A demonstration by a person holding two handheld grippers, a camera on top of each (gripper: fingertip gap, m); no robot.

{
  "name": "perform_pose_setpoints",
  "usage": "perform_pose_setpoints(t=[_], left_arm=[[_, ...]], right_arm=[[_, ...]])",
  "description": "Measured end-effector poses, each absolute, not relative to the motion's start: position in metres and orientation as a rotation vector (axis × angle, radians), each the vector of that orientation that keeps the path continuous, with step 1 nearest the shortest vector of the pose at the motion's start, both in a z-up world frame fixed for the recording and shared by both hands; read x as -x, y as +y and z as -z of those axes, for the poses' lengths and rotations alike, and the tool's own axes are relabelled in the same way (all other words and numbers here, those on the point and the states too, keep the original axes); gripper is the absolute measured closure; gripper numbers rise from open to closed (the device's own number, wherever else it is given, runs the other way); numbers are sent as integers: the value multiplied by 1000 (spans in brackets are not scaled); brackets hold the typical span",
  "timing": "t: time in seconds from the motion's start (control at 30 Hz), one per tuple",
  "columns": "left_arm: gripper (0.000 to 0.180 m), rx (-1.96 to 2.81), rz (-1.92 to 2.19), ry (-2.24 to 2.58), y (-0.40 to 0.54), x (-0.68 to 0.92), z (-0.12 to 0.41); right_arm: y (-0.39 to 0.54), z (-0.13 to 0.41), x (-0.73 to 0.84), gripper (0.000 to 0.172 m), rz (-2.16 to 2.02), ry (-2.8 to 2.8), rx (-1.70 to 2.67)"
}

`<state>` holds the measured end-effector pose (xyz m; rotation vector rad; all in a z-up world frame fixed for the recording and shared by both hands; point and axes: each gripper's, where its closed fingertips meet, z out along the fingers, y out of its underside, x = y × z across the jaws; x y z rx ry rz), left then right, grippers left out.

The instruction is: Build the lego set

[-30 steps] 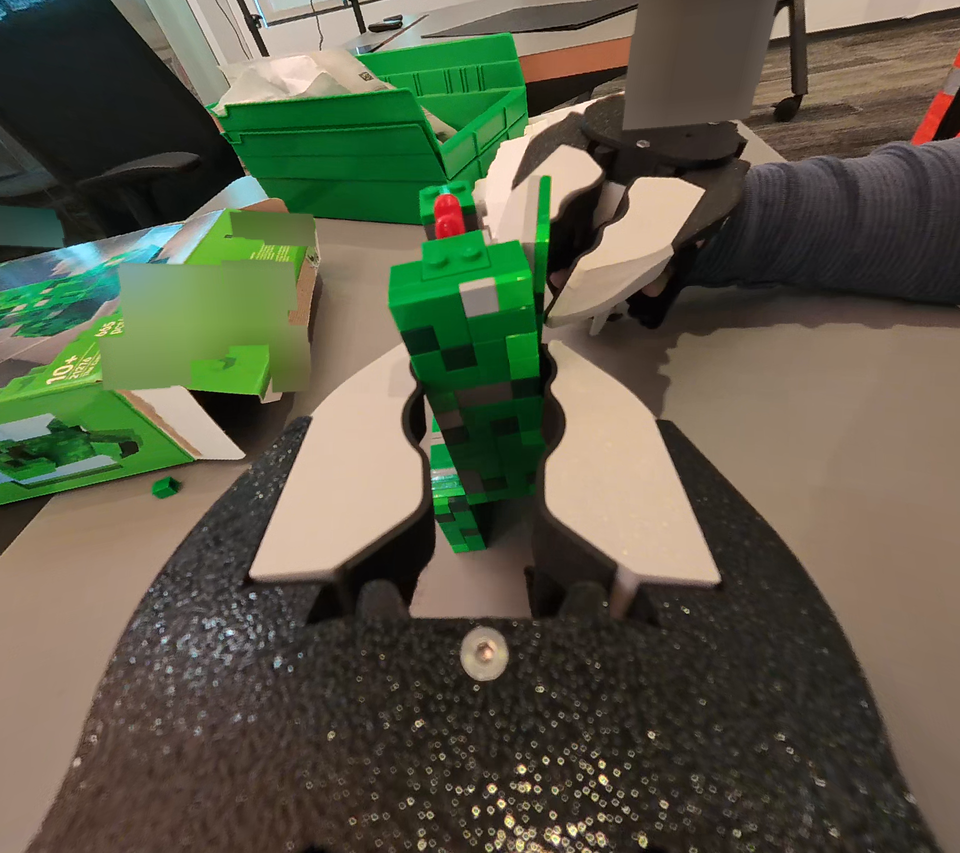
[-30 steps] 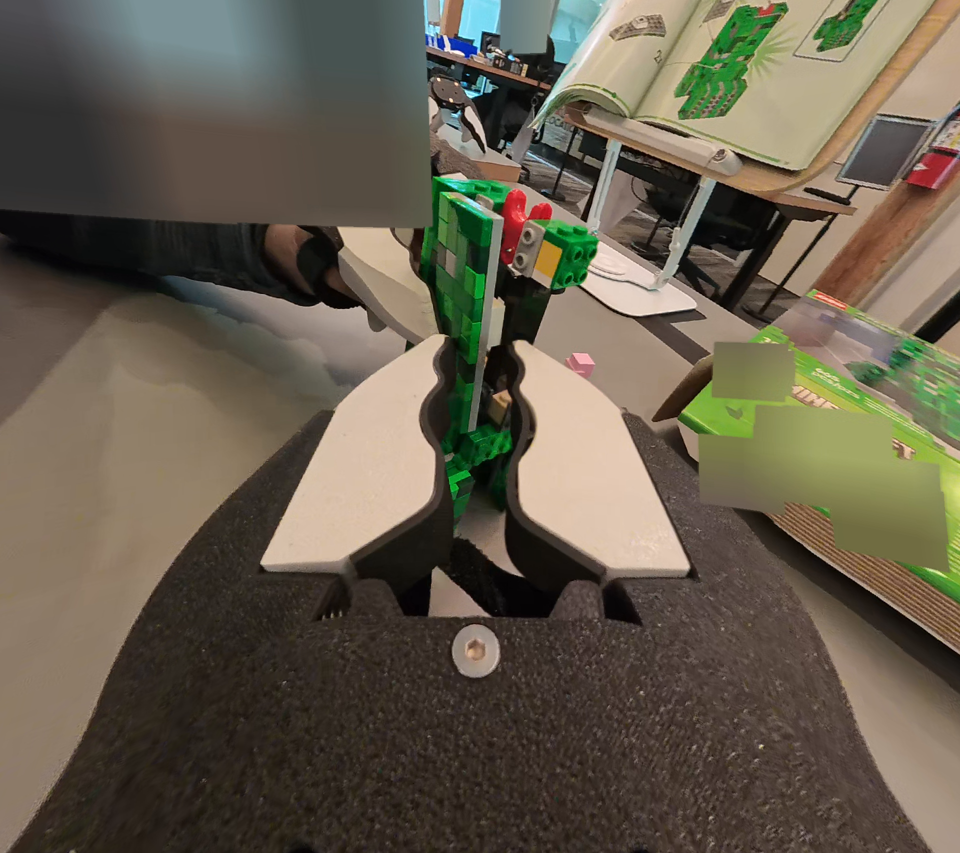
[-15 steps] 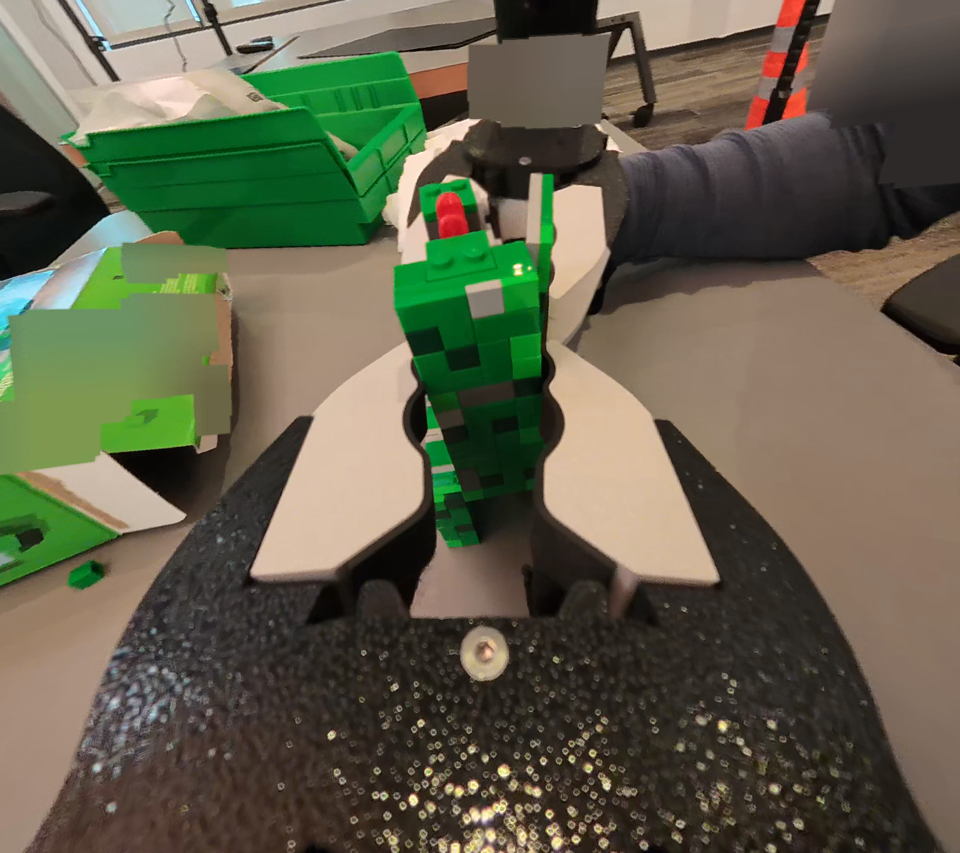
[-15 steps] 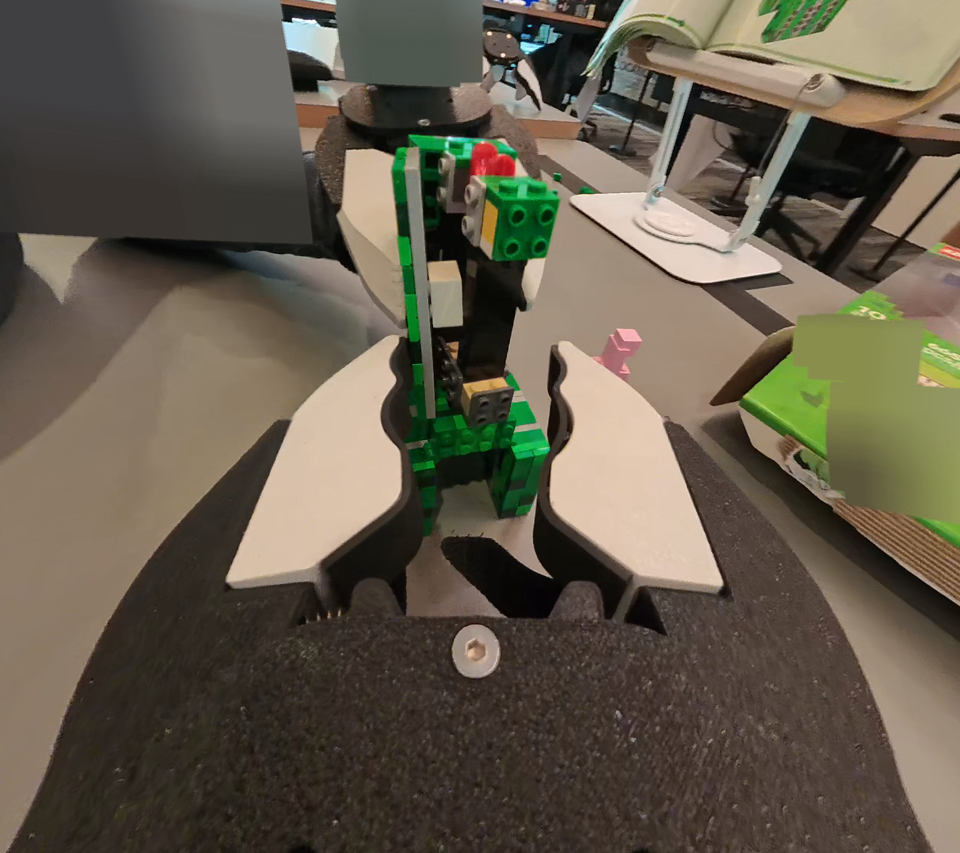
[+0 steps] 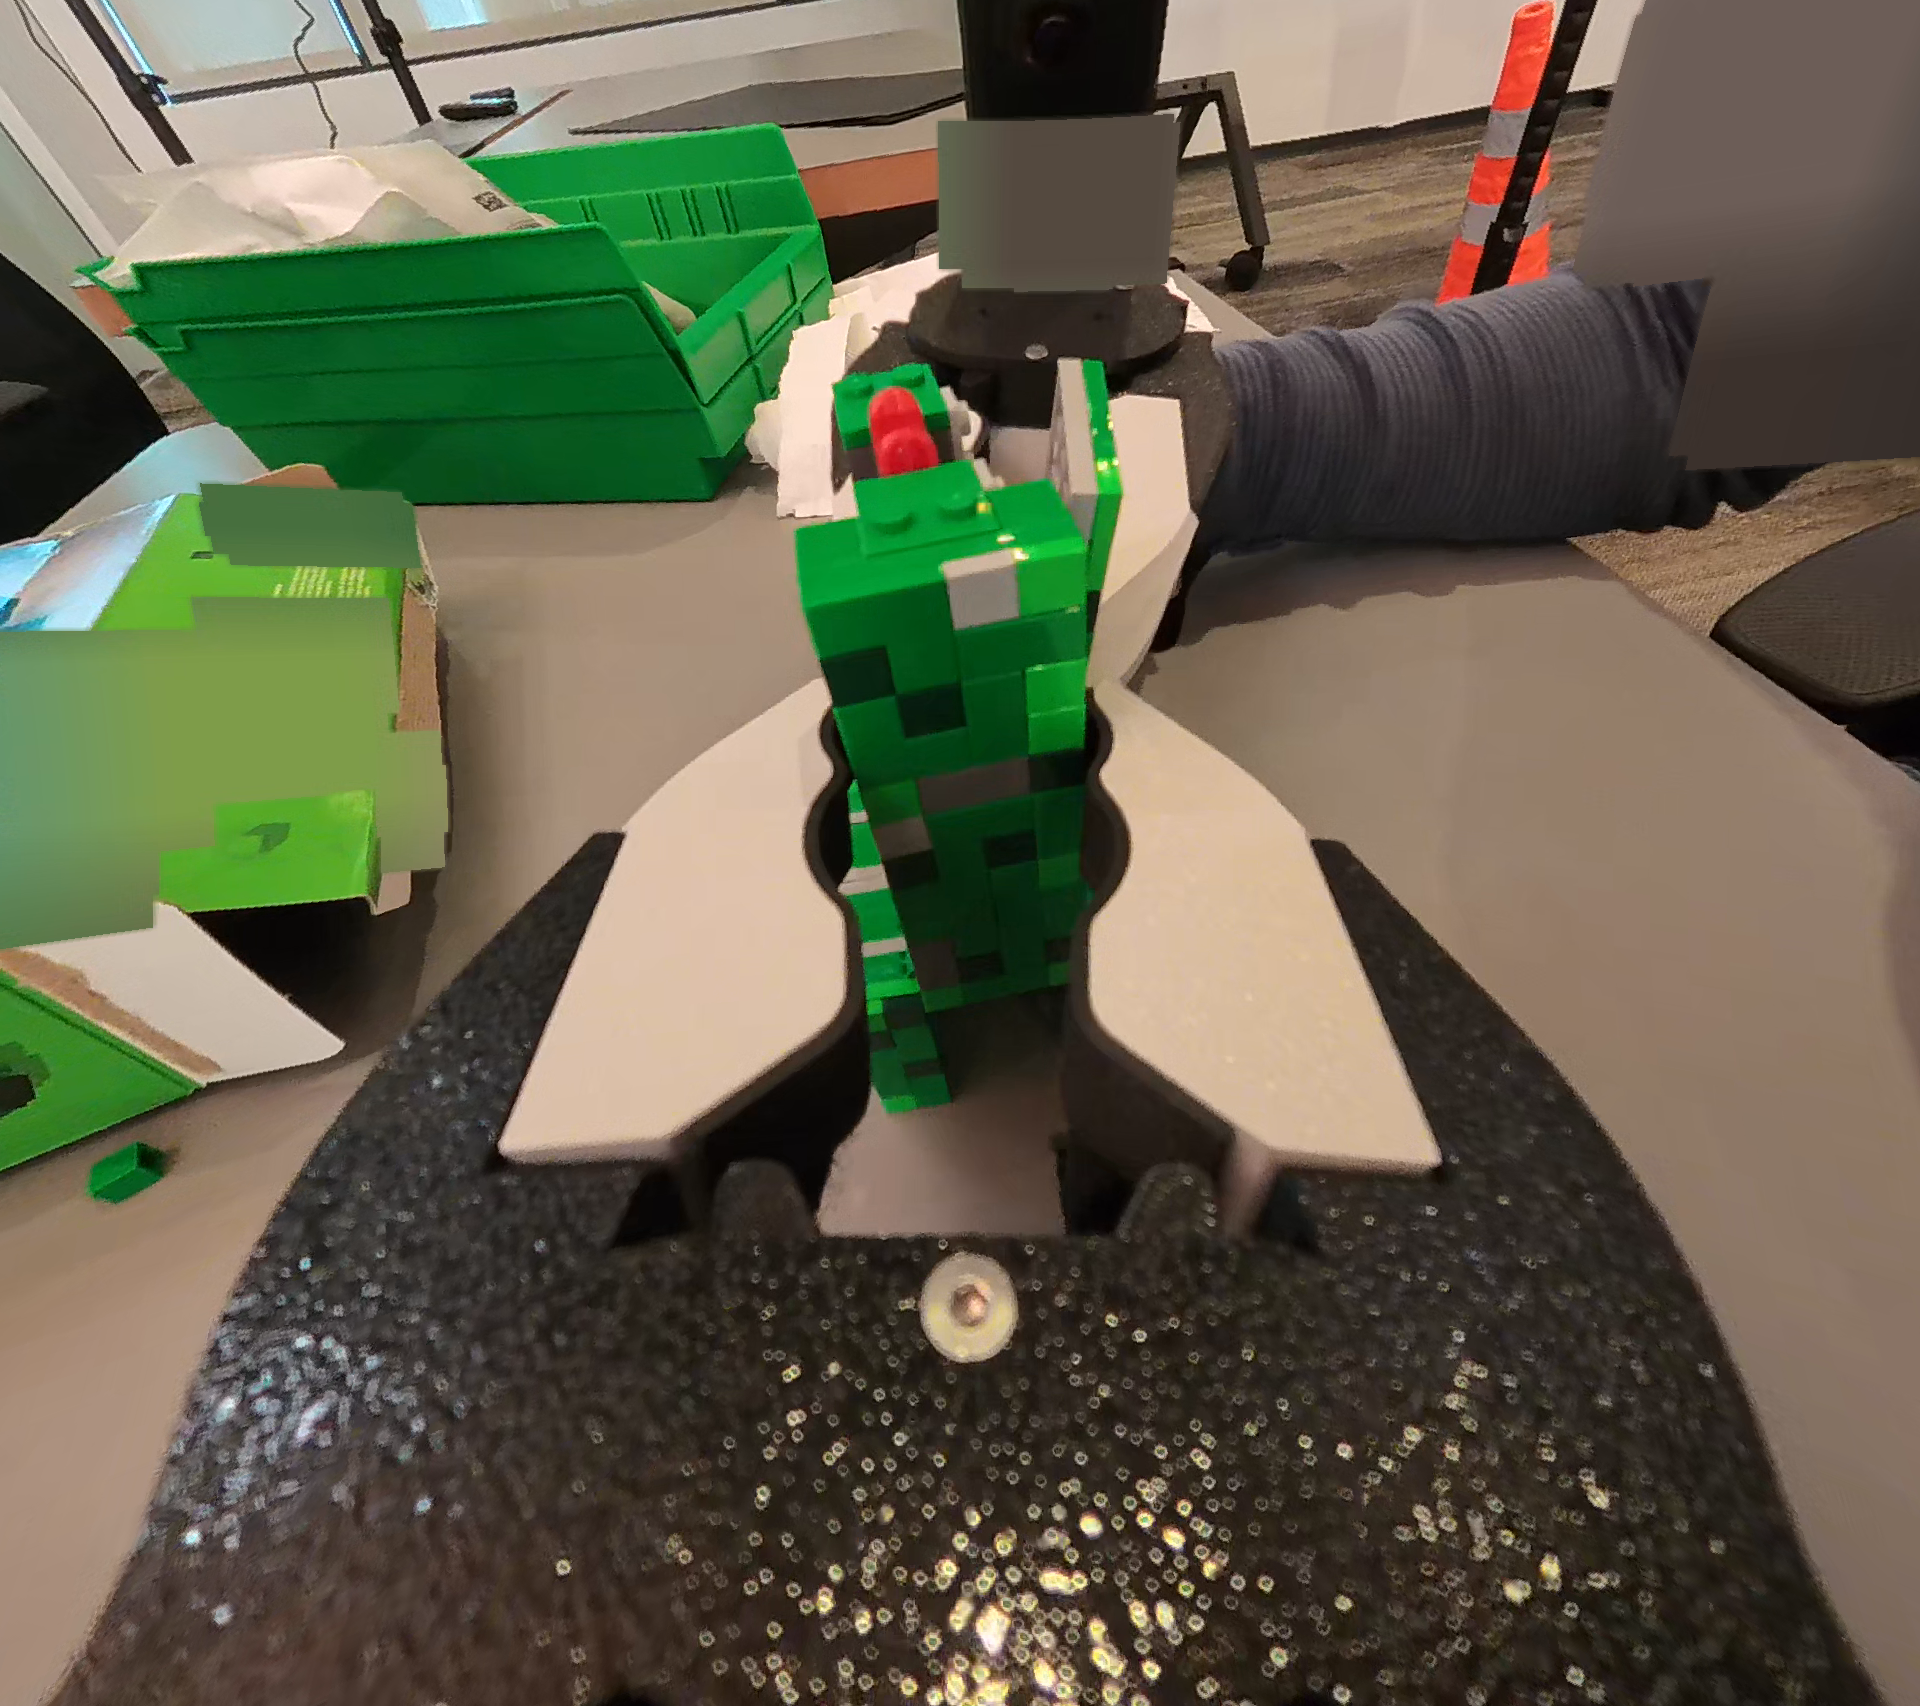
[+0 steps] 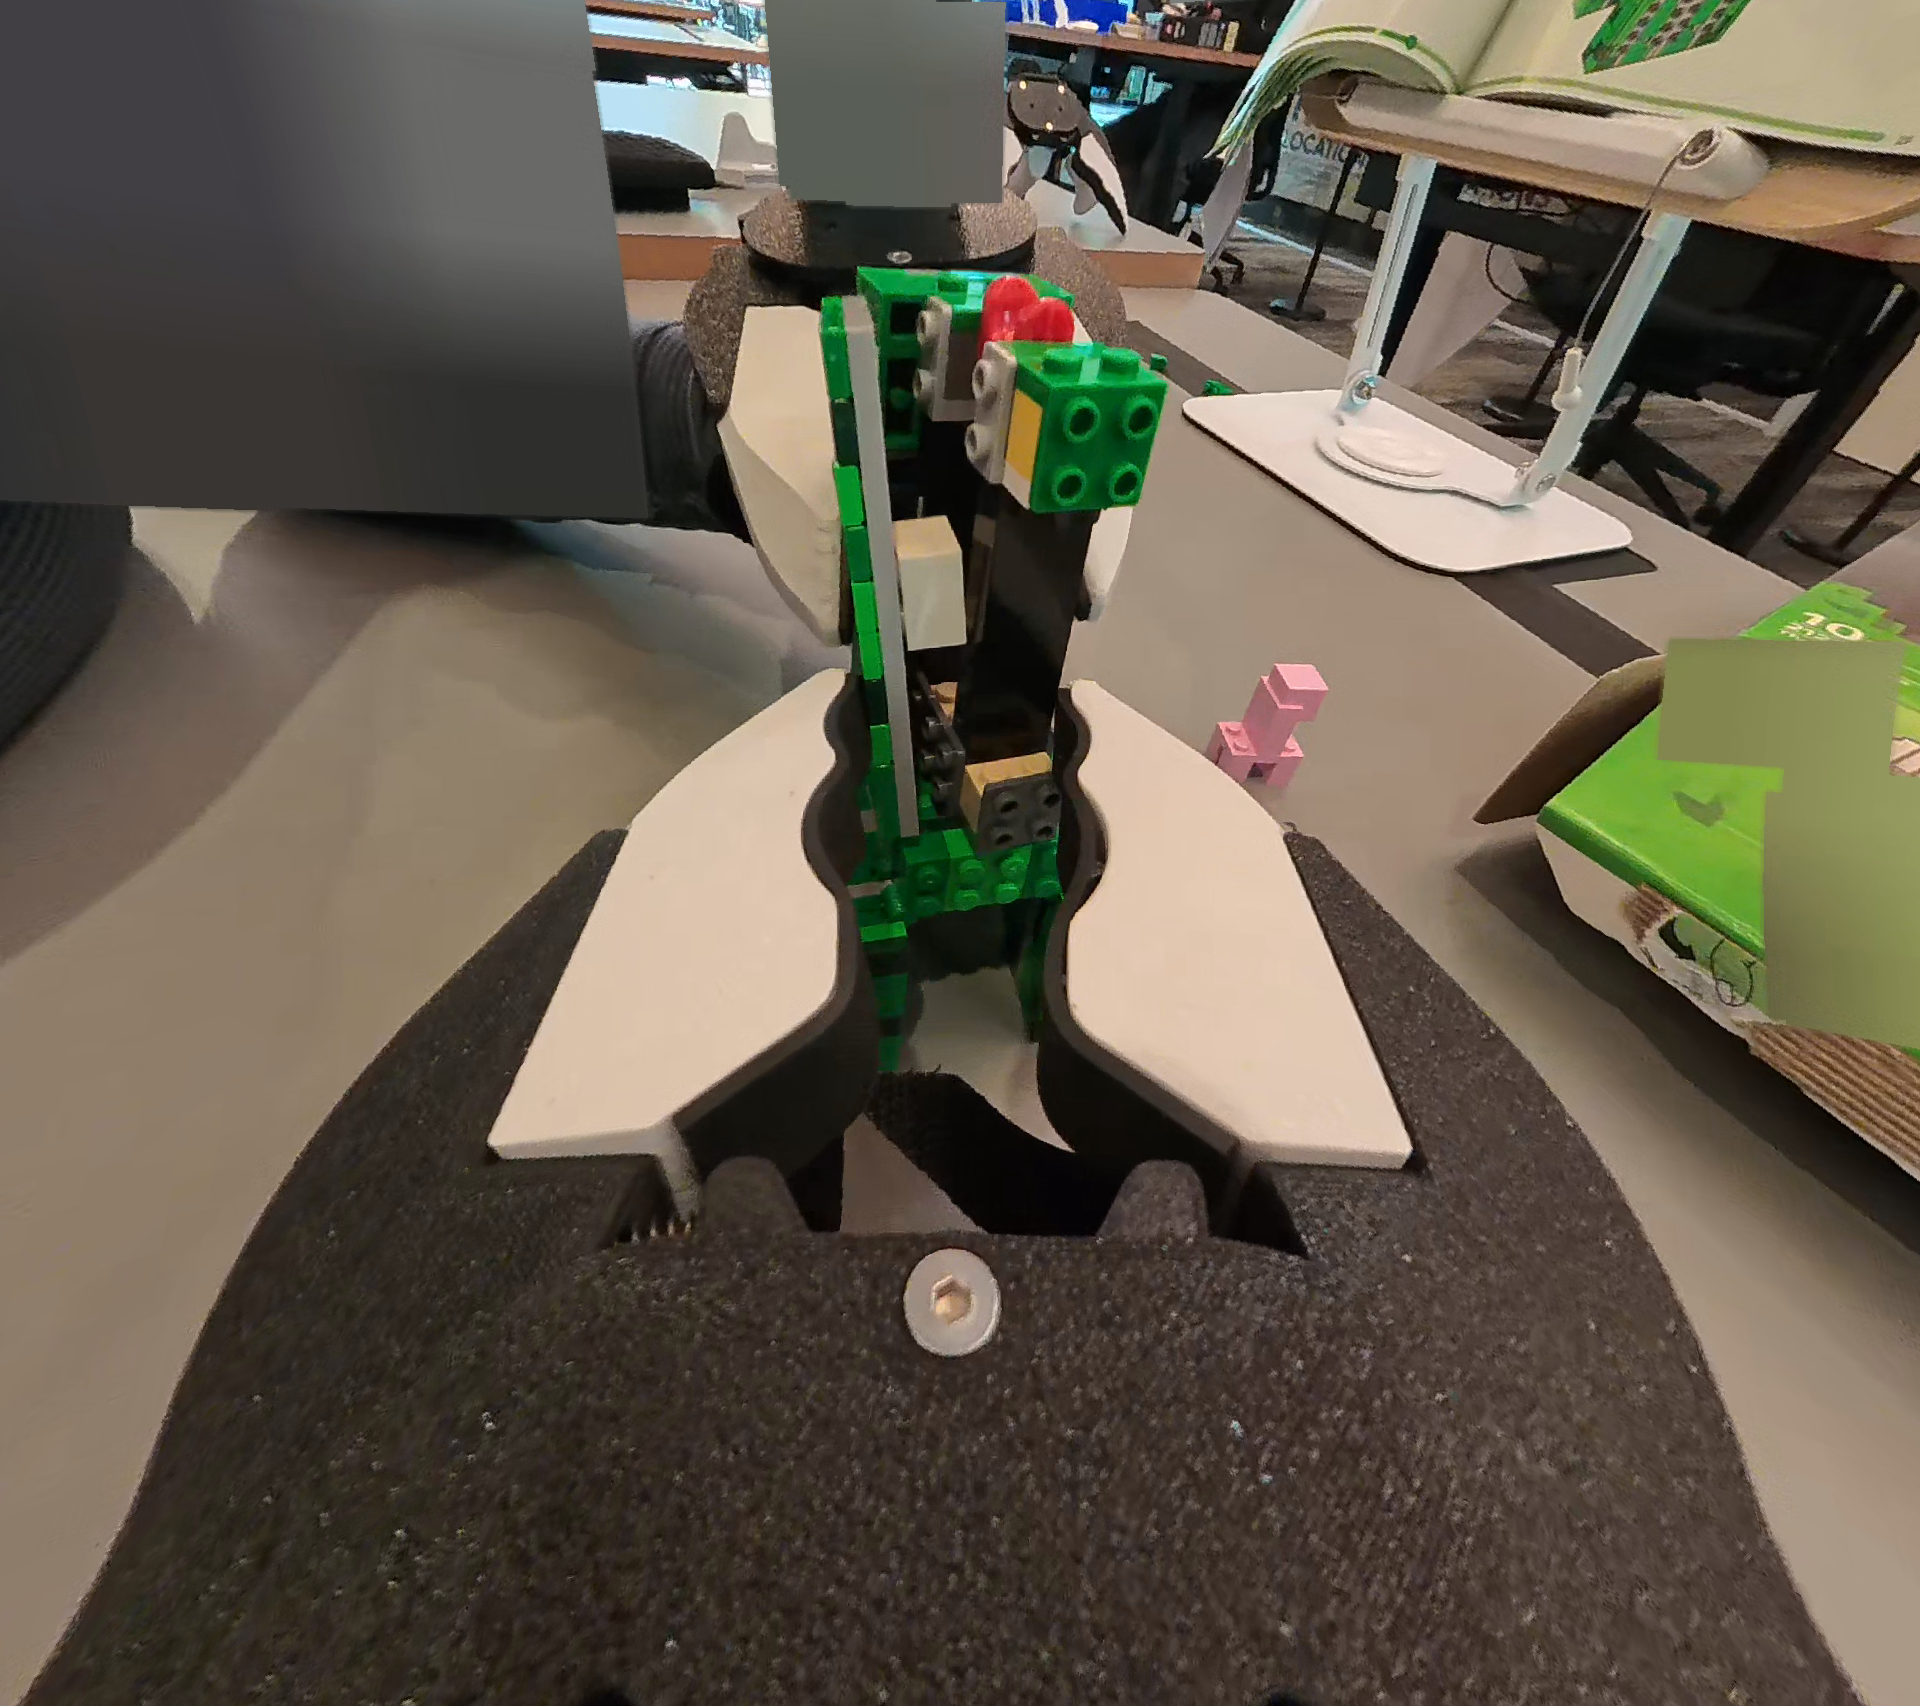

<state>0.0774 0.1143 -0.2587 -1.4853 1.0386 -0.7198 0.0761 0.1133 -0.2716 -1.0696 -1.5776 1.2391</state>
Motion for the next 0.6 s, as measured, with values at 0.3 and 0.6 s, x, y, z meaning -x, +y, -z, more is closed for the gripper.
perform_pose_setpoints(t=[0.3,0.6], left_arm=[[132,1482,714,1000,115,-76,255],[141,1500,701,973,119,-73,253]], right_arm=[[113,271,-77,140,-1275,-1529,1090],[117,270,-78,138,-1210,-1501,1108]])
